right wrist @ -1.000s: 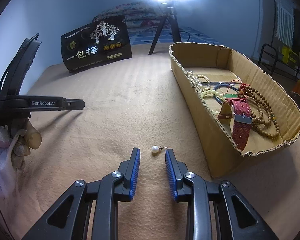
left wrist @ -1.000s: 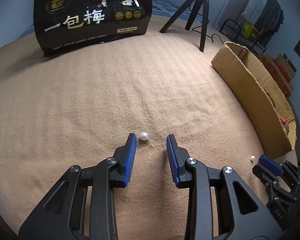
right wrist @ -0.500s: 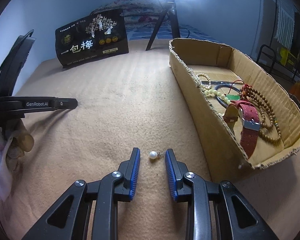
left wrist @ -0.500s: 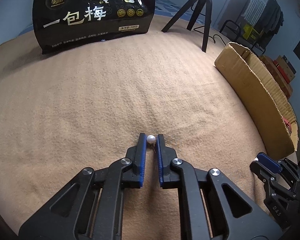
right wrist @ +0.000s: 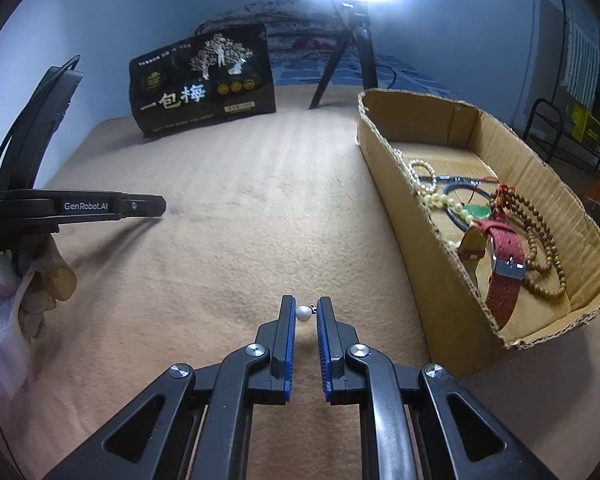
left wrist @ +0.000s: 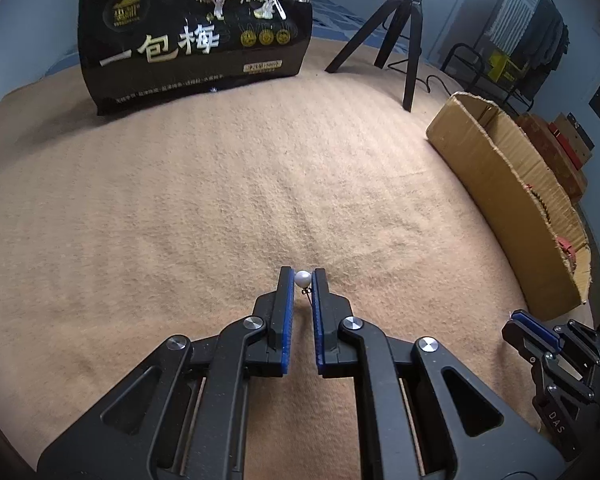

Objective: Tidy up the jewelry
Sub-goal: 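Close the right tool on the second white pearl stud, then carry both held pearl studs over into the cardboard box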

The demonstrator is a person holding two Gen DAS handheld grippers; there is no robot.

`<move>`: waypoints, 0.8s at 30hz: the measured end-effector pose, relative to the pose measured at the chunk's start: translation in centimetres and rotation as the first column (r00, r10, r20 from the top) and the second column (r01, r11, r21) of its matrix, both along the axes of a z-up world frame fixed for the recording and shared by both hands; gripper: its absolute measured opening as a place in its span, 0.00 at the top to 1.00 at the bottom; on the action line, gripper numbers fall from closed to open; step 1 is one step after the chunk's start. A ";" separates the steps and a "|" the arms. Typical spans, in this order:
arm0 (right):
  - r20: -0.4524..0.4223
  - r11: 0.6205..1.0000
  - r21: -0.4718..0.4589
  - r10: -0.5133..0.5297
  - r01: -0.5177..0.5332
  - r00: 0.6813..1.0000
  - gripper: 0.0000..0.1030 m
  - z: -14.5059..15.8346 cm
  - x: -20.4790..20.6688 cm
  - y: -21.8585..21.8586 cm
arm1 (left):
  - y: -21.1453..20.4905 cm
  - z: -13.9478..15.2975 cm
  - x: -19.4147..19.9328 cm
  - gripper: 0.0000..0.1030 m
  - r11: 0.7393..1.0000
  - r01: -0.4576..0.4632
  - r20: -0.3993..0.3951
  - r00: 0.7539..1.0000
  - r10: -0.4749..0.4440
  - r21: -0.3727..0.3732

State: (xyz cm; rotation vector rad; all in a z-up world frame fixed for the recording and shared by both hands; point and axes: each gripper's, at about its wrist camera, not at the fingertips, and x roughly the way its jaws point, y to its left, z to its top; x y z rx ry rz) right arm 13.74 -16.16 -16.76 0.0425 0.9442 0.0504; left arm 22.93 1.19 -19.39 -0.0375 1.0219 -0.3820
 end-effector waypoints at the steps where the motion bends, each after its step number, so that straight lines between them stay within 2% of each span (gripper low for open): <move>1: 0.005 1.000 0.002 0.004 -0.004 1.000 0.92 0.3 -0.1 0.1 | -0.1 0.3 0.0 0.93 1.000 0.001 0.006 1.000 -0.001 0.001; 15: 0.070 0.999 0.034 0.034 -0.036 0.997 0.92 5.9 -1.8 -0.4 | -1.5 6.4 -2.7 0.93 1.000 0.020 0.095 0.995 -0.019 -0.012; 24: 0.103 0.998 0.042 0.039 -0.043 0.994 0.92 9.7 -2.4 -2.2 | -4.2 10.2 -5.0 0.93 0.996 0.059 0.127 0.991 -0.051 -0.063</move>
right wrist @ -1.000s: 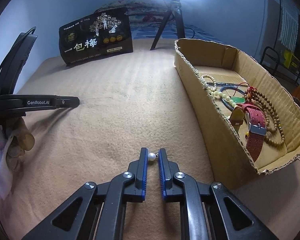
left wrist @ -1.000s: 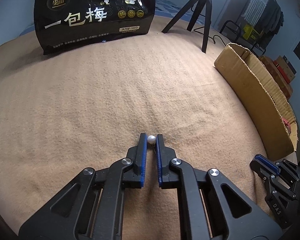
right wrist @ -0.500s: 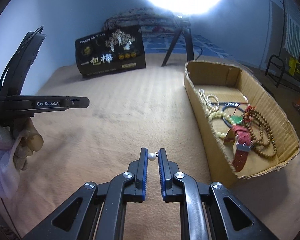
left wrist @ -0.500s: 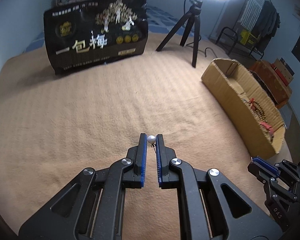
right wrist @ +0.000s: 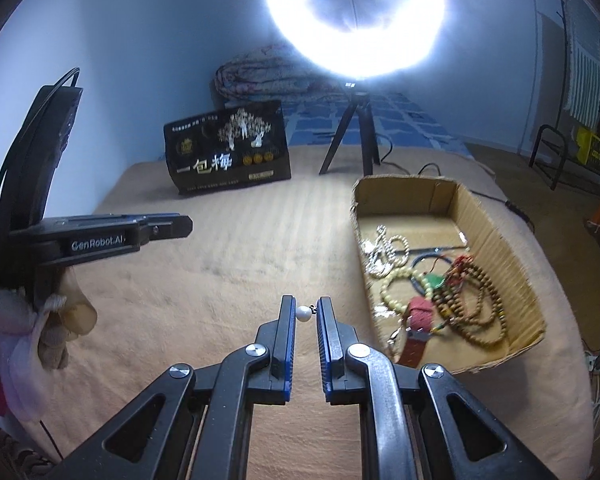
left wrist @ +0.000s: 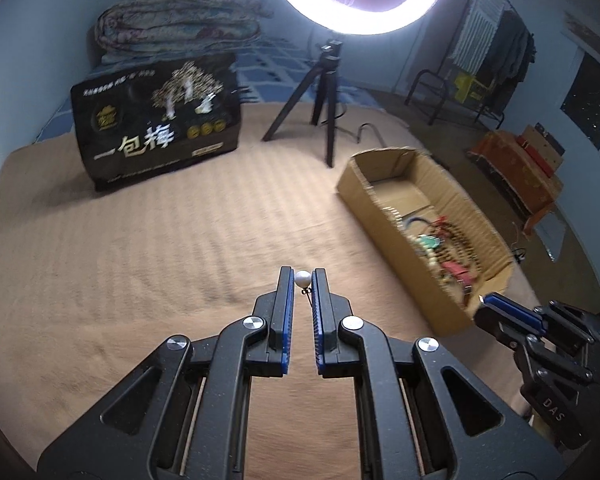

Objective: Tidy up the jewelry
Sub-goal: 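Carry both held pearl studs over into the cardboard box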

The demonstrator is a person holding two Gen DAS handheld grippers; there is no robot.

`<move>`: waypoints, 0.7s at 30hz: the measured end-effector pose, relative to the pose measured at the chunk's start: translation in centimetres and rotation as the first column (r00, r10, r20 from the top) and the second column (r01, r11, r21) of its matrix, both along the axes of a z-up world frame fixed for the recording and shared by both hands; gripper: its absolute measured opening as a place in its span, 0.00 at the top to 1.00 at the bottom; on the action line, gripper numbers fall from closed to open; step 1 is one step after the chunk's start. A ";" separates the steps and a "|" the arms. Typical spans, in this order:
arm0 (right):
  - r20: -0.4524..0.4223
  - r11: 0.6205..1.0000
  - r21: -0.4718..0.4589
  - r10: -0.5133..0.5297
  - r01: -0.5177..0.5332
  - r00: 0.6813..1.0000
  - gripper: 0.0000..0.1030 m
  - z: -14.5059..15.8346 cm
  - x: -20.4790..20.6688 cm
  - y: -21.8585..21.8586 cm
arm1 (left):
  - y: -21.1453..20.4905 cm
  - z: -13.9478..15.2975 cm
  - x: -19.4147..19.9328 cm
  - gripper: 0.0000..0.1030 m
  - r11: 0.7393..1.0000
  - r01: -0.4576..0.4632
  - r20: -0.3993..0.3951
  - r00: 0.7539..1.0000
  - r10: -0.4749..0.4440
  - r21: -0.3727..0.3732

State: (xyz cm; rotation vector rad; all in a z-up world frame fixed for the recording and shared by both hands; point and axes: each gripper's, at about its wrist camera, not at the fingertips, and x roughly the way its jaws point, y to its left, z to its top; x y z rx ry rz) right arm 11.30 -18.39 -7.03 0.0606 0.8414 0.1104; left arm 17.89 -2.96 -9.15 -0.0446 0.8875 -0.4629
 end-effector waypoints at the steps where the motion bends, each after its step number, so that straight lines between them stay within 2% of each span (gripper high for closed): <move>1: 0.002 1.000 0.003 0.000 0.000 1.000 0.92 0.4 0.0 -0.3 | -0.4 0.4 -0.3 0.94 1.000 0.005 0.006 1.000 -0.005 -0.003; 12: 0.031 0.999 0.028 -0.030 0.029 0.999 0.92 4.3 0.2 -4.6 | -5.5 3.7 -3.2 0.93 0.997 0.075 0.085 0.994 -0.075 0.009; 21: 0.045 0.999 0.018 -0.044 0.043 0.998 0.92 5.9 1.2 -7.7 | -8.8 4.5 -4.4 0.93 0.993 0.115 0.118 0.986 -0.116 0.014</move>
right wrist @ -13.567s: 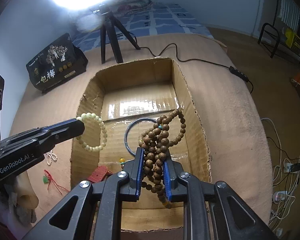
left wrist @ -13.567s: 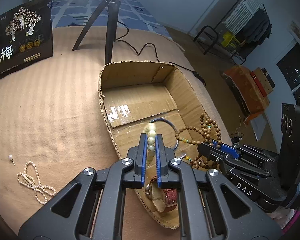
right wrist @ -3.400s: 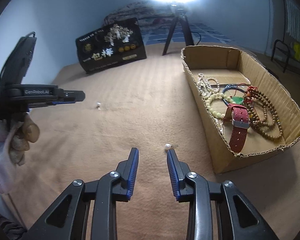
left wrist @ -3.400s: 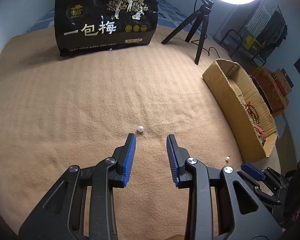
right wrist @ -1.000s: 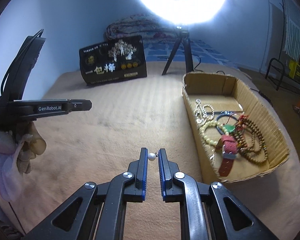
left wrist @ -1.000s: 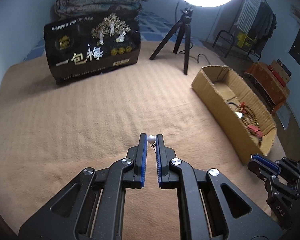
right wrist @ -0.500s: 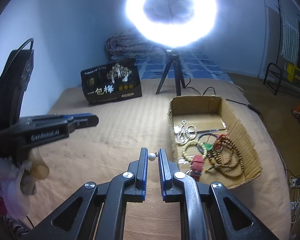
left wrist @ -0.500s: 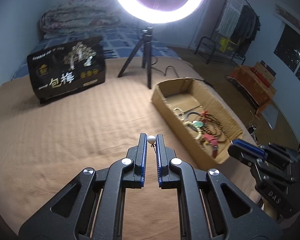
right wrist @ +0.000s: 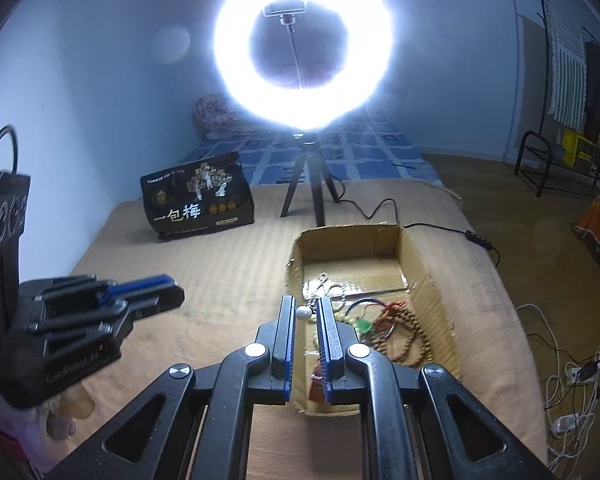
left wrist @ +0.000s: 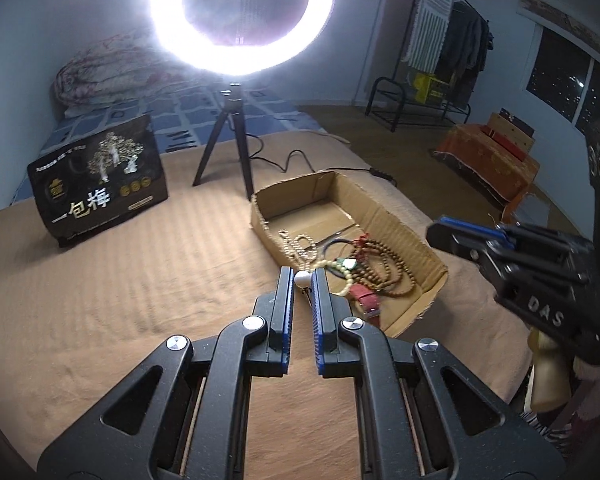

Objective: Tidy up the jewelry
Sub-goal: 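Carry both held pearl studs over into the cardboard box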

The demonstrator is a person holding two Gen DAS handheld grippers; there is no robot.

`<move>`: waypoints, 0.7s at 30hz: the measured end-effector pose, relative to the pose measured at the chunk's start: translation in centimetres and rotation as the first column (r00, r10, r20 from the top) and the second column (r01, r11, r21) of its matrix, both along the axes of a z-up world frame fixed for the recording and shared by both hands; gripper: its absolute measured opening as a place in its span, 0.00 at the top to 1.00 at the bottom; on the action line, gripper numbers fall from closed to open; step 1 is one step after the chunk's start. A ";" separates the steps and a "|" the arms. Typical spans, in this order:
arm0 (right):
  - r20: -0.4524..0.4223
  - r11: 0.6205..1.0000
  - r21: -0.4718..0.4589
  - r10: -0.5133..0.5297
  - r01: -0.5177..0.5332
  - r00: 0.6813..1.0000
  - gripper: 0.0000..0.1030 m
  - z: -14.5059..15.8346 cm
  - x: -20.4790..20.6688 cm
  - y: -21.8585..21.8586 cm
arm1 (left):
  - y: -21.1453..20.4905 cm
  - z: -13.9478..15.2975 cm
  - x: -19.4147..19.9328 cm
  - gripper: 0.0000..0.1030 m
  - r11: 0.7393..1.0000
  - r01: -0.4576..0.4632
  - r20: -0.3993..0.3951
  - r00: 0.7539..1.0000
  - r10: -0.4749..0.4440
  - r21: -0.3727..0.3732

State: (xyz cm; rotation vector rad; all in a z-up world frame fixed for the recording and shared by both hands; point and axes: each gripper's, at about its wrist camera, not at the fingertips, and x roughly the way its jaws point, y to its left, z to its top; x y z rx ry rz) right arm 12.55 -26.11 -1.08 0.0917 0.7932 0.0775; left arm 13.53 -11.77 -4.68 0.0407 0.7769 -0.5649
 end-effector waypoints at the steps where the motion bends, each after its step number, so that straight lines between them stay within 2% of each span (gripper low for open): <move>1: -0.002 1.000 -0.001 -0.002 0.002 1.000 0.92 0.0 0.2 -0.3 | -0.3 0.0 0.0 0.93 1.000 0.005 -0.001 1.000 -0.005 -0.001; 12: -0.033 1.000 -0.019 -0.006 0.006 0.999 0.92 -0.3 2.8 -3.6 | -3.8 -0.9 0.9 0.93 0.999 0.037 -0.025 0.999 -0.037 -0.004; 21: -0.080 1.000 -0.012 0.011 -0.012 0.997 0.92 -2.4 5.6 -5.7 | -5.9 -2.6 2.8 0.93 0.999 0.039 -0.061 0.997 -0.039 -0.004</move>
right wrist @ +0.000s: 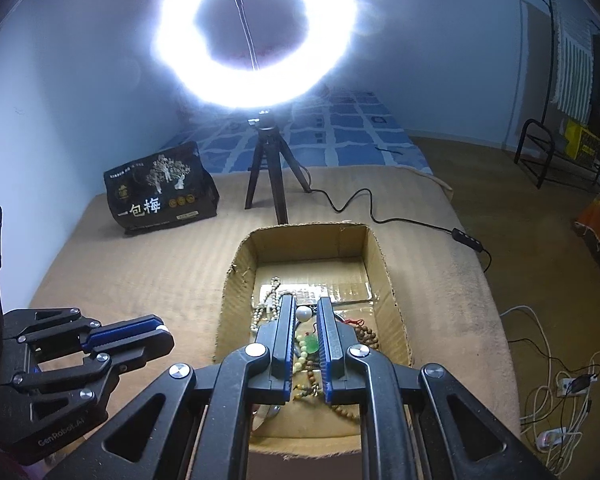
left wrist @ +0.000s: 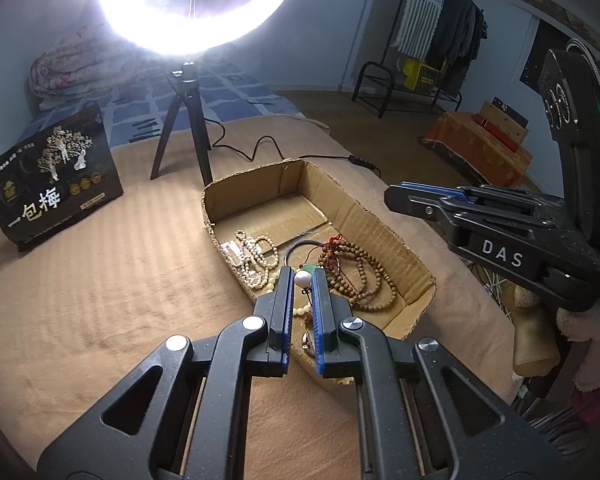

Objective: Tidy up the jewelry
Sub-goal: 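Carry both held pearl studs over into the cardboard box, then open both tools to drop the pearl studs into the box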

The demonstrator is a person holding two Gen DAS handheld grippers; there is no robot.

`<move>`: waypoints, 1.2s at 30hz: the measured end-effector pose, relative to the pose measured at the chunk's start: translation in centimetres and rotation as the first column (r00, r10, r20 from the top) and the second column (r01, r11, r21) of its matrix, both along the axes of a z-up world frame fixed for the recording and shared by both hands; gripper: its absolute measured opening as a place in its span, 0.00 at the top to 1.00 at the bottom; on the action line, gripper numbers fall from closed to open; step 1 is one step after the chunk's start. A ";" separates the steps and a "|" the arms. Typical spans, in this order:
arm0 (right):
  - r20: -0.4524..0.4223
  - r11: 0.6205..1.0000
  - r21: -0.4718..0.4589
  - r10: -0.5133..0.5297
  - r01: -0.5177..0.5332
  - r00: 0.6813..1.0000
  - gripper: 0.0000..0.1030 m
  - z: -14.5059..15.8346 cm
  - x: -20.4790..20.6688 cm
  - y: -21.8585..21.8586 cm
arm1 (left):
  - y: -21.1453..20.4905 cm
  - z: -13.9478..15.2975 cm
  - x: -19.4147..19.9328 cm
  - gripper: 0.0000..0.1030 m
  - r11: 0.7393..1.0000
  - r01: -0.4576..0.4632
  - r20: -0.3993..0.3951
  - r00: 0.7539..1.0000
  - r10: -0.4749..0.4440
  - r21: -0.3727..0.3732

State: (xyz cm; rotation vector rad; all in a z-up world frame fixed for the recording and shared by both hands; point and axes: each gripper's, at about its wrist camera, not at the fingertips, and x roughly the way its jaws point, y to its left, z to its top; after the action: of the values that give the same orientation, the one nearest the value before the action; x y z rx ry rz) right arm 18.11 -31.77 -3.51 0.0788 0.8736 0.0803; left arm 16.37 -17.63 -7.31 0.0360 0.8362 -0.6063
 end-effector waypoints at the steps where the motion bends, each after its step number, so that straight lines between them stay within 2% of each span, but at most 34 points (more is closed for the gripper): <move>1: -0.002 1.000 -0.003 0.001 -0.001 1.000 0.92 -0.2 0.3 -0.1 | -0.2 -0.2 0.2 0.93 1.000 0.000 -0.003 1.000 0.000 -0.001; 12: -0.031 1.000 0.015 0.007 -0.007 0.999 0.92 -2.4 3.7 -0.9 | -2.0 -1.5 2.2 0.94 1.000 -0.005 -0.017 1.000 0.005 0.002; 23: -0.055 1.000 0.029 0.004 -0.002 0.998 0.91 -3.9 5.3 -1.5 | -3.3 -2.3 3.0 0.93 1.000 0.000 -0.028 1.000 0.000 0.008; 24: -0.056 1.000 0.029 0.001 0.000 0.998 0.90 -4.0 5.4 -1.6 | -3.4 -2.3 2.9 0.93 1.000 0.001 -0.027 1.000 0.000 0.007; 27: -0.054 1.000 0.026 -0.014 0.015 0.998 0.75 -4.0 5.4 -1.8 | -3.6 -2.3 2.9 0.93 1.000 0.002 -0.025 1.000 -0.001 0.014; 30: -0.052 1.000 0.017 -0.023 0.023 0.998 0.69 -4.0 5.4 -1.8 | -3.8 -2.4 2.9 0.93 1.000 0.004 -0.029 1.000 -0.003 0.022; 31: -0.053 1.000 0.015 -0.025 0.026 0.998 0.64 -4.0 5.4 -1.8 | -3.8 -2.4 2.8 0.87 1.000 0.002 -0.029 1.000 -0.002 0.025; 32: -0.052 1.000 0.013 -0.027 0.028 0.998 0.61 -4.0 5.4 -1.9 | -3.8 -2.4 2.8 0.72 1.000 0.001 -0.029 1.000 0.000 0.025; 34: -0.045 0.999 0.010 -0.033 0.033 0.998 0.52 -3.9 5.3 -1.9 | -3.6 -2.3 2.7 0.58 1.000 -0.010 -0.021 1.000 0.010 0.023; 36: -0.040 0.999 0.000 -0.035 0.035 0.999 0.51 -3.7 5.2 -1.8 | -3.5 -2.2 2.6 0.58 1.000 -0.012 -0.018 1.000 0.013 0.022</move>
State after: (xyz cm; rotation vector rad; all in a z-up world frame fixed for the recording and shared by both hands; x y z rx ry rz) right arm 23.34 -33.55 -7.20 0.0967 0.9123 0.0467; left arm 18.93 -21.13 -9.47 0.0456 0.8599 -0.5860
